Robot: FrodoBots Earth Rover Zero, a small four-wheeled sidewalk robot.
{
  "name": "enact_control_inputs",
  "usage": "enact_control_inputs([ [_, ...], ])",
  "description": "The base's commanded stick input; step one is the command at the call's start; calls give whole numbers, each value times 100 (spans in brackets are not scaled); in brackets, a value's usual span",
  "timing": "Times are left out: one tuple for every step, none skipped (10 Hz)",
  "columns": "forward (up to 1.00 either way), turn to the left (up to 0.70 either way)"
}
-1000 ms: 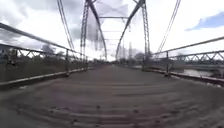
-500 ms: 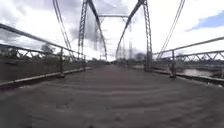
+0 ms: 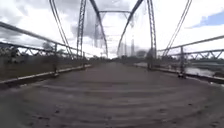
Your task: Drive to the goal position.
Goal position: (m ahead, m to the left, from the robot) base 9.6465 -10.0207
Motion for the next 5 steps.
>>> enact_control_inputs([
  [100, 0],
  [100, 0],
  [100, 0],
  [100, 0],
  [100, 0],
])
